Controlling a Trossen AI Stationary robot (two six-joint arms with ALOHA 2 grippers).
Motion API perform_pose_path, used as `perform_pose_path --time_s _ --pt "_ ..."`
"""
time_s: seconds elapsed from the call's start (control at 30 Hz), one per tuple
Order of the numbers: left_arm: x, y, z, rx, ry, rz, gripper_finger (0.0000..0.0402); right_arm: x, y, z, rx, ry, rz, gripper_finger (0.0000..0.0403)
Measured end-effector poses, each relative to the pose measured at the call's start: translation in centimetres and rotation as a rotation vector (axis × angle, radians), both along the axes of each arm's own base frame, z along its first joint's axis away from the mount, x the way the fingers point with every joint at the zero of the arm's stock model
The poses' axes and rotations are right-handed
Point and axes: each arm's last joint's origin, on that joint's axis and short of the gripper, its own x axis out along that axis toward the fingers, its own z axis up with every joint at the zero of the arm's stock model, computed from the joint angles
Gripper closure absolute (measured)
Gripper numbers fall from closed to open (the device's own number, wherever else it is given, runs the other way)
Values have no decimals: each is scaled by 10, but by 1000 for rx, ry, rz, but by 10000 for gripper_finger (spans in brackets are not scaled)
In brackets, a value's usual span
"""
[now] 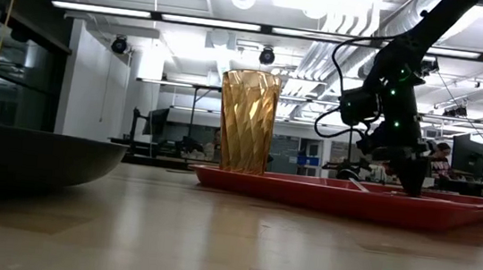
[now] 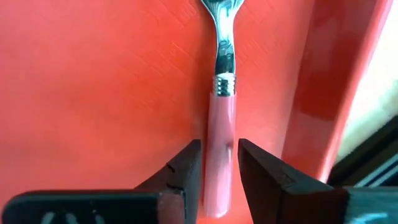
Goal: Pick and place plate/cup/fork/spoon on tray
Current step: Put the black plate on the red serving tray to the left of the pink fork
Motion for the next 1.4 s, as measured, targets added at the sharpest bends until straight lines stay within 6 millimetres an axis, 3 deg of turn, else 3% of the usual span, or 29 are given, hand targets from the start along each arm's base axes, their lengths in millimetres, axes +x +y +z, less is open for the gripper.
perform_pose_path --time_s 0.23,0.4,0.57,0.77,1.03,1.2,1.4 --pt "0 0 0 1 1 -1 249 -6 5 29 -25 -28 18 305" --pt "0 -1 -1 6 6 -28 249 -19 23 69 -128 -236 -90 304" --pt "0 -1 -1 20 15 -37 249 -34 60 99 -198 -657 -203 304" --pt "1 -1 -3 65 39 -31 249 -46 107 107 -134 -1215 -267 304" --pt "1 -1 -4 118 52 -23 249 -47 132 128 -106 -1881 -213 304" --pt "1 -1 -3 127 53 -21 249 -46 135 141 -181 -1959 -128 304" --pt "1 -1 -4 127 53 -21 249 -45 135 143 -202 -1957 -117 304"
